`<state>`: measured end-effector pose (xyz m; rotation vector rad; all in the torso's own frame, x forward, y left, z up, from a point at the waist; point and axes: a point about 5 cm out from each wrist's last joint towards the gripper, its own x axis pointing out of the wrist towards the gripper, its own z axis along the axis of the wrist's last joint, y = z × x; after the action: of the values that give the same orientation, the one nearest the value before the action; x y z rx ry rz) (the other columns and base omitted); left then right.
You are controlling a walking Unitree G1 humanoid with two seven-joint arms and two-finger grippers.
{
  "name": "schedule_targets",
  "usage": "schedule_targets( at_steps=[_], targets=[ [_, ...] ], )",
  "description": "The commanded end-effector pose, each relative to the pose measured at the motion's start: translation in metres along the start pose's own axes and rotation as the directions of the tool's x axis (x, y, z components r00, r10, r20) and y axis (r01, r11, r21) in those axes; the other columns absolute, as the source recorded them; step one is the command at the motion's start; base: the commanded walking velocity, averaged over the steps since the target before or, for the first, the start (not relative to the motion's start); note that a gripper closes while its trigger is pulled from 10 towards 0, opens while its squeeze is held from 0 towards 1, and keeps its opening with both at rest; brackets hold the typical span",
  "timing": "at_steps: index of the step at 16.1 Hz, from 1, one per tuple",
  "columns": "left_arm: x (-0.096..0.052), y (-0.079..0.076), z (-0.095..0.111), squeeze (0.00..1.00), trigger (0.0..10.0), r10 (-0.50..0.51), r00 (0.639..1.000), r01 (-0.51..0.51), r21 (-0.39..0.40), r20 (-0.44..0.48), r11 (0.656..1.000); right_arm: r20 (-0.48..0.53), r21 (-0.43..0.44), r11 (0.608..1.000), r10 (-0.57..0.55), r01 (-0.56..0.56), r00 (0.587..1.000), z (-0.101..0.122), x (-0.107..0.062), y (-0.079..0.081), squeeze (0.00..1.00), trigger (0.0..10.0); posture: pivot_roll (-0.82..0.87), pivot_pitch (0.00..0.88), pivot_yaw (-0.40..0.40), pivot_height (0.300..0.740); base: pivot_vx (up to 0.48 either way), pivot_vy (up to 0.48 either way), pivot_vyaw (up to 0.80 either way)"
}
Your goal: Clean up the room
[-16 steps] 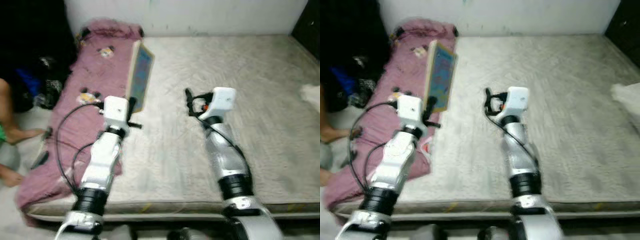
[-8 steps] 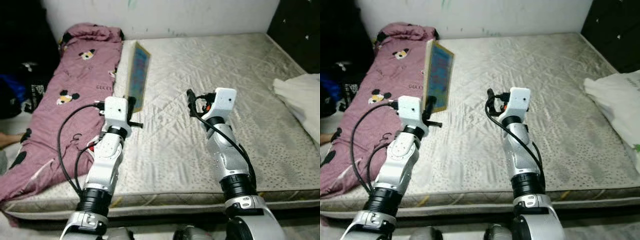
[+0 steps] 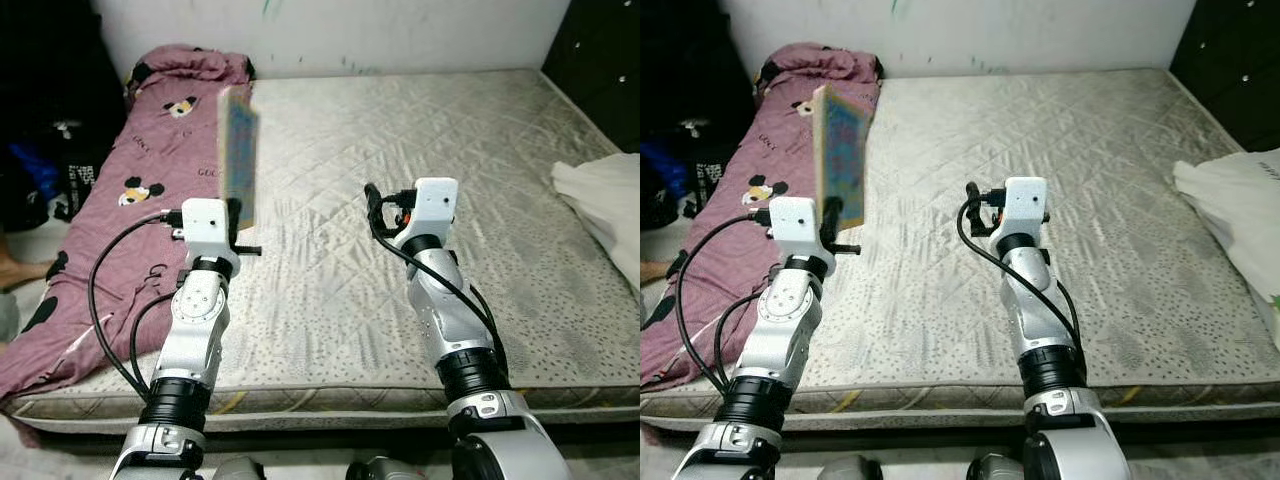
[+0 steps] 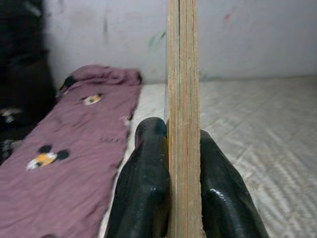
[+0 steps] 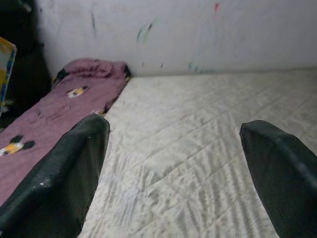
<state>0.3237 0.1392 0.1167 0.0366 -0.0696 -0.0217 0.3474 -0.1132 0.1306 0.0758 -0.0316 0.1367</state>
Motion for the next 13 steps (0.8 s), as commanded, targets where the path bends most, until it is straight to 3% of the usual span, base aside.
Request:
schedule_targets(
  at_steps=[1,3,7,13],
  targets=[
    [0.0020,-0.0015,0.0091,0.00,10.0,-0.021,0.999,0.019,0.033,0.047,0.999,0.009,0.022,1.000,0.023,-0.023,1.000,0.0027,0.0019,0.0035,0.00,10.0,-0.13,0.000,0.037,0.740,0.000,0.000,0.00],
    [0.0004,-0.0032,0.0089,0.00,10.0,-0.033,0.998,0.034,-0.025,0.058,0.999,0.029,0.046,0.998,0.043,-0.044,0.999,0.0059,0.0010,0.0068,0.00,10.0,-0.13,0.000,0.037,0.740,0.000,0.000,0.00],
    [0.0008,-0.0023,0.0081,0.00,10.0,-0.034,0.998,0.035,-0.021,0.053,0.999,0.018,0.054,0.998,0.042,-0.042,0.999,0.0026,-0.0006,0.0034,0.00,10.0,-0.13,0.000,0.032,0.740,0.000,0.000,0.00],
    [0.0019,-0.0036,0.0093,0.00,10.0,-0.039,0.998,0.041,-0.033,0.058,0.999,0.015,0.052,0.997,0.065,-0.065,0.998,0.0015,0.0000,0.0074,0.00,10.0,-0.13,0.000,0.029,0.740,0.000,-0.288,0.00]
  ],
)
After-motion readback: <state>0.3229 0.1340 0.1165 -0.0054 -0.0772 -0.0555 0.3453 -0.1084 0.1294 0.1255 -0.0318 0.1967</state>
